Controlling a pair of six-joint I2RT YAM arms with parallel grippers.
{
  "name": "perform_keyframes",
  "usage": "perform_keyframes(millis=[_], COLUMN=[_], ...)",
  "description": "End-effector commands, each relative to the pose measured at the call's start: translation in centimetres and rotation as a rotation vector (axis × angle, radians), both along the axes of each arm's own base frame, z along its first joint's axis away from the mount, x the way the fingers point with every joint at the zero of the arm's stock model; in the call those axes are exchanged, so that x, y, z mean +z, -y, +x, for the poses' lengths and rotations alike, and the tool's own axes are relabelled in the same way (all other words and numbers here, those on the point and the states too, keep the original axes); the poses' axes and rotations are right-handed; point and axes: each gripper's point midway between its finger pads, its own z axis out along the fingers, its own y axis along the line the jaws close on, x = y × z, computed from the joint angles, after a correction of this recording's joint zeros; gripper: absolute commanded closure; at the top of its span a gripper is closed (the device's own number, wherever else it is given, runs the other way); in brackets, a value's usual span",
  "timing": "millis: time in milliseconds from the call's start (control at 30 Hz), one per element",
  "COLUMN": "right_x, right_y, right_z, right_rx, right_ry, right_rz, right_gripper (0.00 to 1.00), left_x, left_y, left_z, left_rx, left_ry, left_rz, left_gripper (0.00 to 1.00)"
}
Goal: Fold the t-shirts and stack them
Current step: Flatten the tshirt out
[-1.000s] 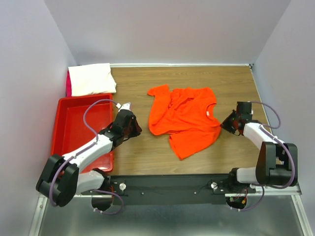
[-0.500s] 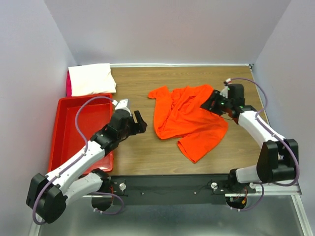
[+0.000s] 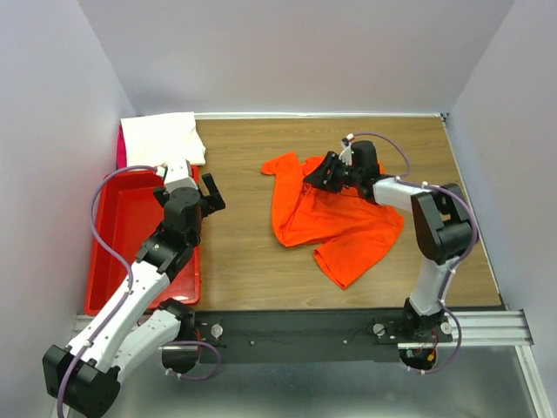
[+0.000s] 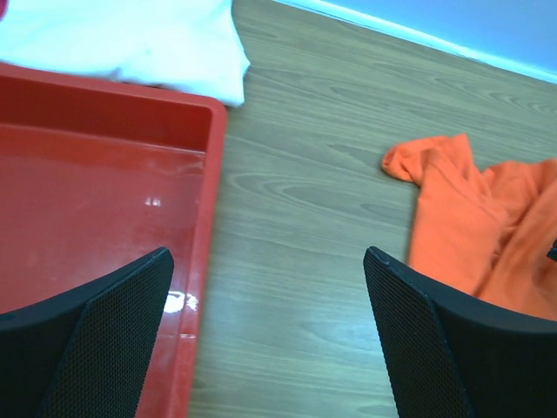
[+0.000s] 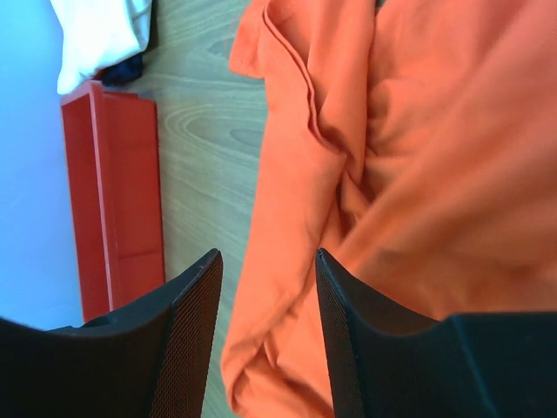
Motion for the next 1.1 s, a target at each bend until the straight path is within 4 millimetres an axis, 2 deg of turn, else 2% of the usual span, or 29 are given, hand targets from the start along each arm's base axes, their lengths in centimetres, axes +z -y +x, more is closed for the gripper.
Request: perform_keyframes(millis=[0,100,333,567,767,833,867,933,1067], right_x=[0.6,-1.4,-3.7,-5.8,-6.1,-6.0,-5.9,-5.3,-3.4], right_y=[-2.8,-3.2,-3.5,-2.2,-3.4,-3.9,-4.1,-4.6,-5.7], right_z=[1.8,2.7,3.3,3.3,3.1,3.1,3.2,3.1,2.8], right_rx=[0.035,0.018,-0.018,-0.111,-0.062,-0.048,-0.045,-0.026,0.005], right_ry=[0.026,-0.006,-0.048,-0.067,-0.065,-0.063,-0.059,-0.042,0.009], right_rz=[0.080,0.060,0.029,-0.061,-0.055,-0.049,-0.048,-0.044,-0.050], right_gripper=[0.46,0.46,0.46,0.46,0.49,0.53,0.59,0.64,0.64], left_x=[1.3,1.8,1.2,0.9,0.9,0.8,0.7,0.8,0.8], left_y=[-1.9,-2.5,-2.3,-2.2,-2.1,-2.1,-2.2,-2.1,-2.1], left_z=[-0.2,-0.4,-0.1,0.0,0.1,0.1,0.1,0.1,0.2], left_rx=[0.063,0.082,0.071,0.068,0.060,0.061,0.062,0.061,0.055], left_ry=[0.080,0.103,0.076,0.070,0.066,0.062,0.062,0.063,0.065], left_rz=[0.043,0.056,0.062,0.058,0.058,0.062,0.062,0.062,0.057], left_gripper=[0.01,0.02,0.01,0.01,0.02,0.02,0.02,0.02,0.02])
